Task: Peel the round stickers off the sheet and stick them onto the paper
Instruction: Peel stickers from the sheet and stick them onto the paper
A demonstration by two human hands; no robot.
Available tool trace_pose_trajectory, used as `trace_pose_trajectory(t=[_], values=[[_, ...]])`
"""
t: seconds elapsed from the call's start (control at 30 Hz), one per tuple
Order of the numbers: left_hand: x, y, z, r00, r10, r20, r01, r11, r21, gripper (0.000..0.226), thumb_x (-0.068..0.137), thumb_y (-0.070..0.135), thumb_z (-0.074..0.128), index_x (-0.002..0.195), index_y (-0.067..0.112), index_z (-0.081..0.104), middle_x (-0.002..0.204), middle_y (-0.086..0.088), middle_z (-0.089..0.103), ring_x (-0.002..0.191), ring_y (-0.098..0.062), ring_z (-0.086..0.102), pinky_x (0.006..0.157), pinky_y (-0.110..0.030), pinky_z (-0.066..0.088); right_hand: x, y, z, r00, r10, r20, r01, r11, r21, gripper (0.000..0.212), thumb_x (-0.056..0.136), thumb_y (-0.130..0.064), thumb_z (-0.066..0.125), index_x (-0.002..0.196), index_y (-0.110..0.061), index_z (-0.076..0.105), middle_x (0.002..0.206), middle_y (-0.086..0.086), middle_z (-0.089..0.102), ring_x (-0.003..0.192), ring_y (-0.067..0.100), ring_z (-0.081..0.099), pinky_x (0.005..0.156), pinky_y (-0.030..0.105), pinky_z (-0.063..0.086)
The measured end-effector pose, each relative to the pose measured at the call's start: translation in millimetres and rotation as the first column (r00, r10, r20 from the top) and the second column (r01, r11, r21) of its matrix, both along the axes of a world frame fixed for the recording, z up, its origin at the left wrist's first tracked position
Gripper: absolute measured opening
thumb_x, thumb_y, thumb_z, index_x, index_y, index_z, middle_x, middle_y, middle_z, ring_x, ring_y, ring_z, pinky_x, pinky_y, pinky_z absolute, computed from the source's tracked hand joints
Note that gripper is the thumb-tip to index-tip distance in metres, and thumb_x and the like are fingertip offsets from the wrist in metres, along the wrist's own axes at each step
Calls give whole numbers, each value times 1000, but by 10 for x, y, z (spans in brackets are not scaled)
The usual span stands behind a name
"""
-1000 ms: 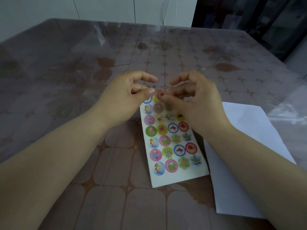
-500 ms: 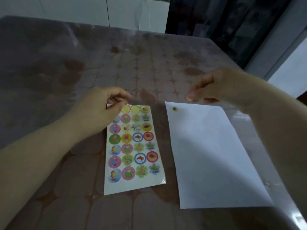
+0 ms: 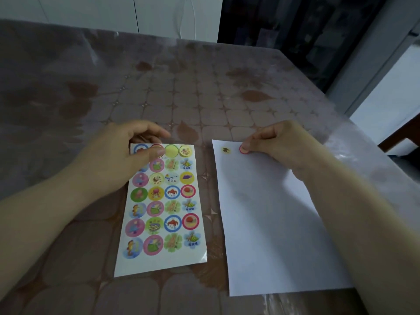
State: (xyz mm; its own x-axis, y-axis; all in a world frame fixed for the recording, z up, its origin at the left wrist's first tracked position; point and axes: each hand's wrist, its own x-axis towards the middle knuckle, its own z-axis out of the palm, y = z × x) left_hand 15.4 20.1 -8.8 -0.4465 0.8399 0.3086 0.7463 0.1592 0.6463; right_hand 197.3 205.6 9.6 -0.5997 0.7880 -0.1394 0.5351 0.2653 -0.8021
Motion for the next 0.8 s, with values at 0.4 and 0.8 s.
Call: trace_pose_trajectory(t=[0.4,0.8], values=[[42,9,-7,990,-36,136,32,999,33,21,85,20,61,84,41,61,78,43,60,74,16,61,55,-3,45,-63,38,-78,1000,-17,5,16,992,126,21,66,-17,82,83,-12,71,63,-8,57,56,2,47,42,6,34],[84,39,-21,900,-38,434,1,996,86,13,81,6,66,81,19,67,70,13,71,64,0,67,53,-10,49,-204,-341,-92,972,232,-38,-170,807,565,11,87,-34,58,80,-28,52,80,-11,53,67,0,50,57,20,39]])
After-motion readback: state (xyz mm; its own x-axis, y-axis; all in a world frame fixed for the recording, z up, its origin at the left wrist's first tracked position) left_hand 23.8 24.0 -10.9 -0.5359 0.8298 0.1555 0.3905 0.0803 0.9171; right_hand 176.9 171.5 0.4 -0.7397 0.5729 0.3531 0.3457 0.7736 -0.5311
